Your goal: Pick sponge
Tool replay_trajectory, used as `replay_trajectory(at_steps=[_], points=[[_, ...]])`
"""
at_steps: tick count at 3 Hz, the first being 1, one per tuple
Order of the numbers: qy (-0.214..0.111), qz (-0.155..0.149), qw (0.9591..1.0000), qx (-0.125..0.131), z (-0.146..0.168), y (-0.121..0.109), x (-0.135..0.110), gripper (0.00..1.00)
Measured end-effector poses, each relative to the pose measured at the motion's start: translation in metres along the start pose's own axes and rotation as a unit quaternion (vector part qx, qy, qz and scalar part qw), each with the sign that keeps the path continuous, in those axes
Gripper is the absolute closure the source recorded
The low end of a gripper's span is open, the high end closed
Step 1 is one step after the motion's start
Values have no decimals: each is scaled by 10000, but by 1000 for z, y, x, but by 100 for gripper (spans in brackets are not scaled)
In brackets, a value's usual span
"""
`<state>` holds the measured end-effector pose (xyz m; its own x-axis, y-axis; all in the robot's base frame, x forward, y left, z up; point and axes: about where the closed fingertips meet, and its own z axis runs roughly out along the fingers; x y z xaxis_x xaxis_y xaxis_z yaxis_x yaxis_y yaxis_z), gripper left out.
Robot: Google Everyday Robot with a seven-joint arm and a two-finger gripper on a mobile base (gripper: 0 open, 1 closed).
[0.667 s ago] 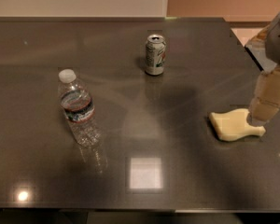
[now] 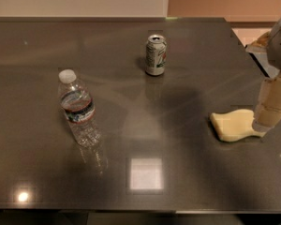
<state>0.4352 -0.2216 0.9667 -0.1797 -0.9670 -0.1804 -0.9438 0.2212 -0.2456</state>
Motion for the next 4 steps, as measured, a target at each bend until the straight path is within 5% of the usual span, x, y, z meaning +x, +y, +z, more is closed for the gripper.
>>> replay_trajectory(at_steps=[1,2,4], points=[[-113,-502,9986,-114,35,2,14,0],[-201,-685,9974,-123,48,1,17,0],[-438,-937,9927,-625,109,-12,35,0]])
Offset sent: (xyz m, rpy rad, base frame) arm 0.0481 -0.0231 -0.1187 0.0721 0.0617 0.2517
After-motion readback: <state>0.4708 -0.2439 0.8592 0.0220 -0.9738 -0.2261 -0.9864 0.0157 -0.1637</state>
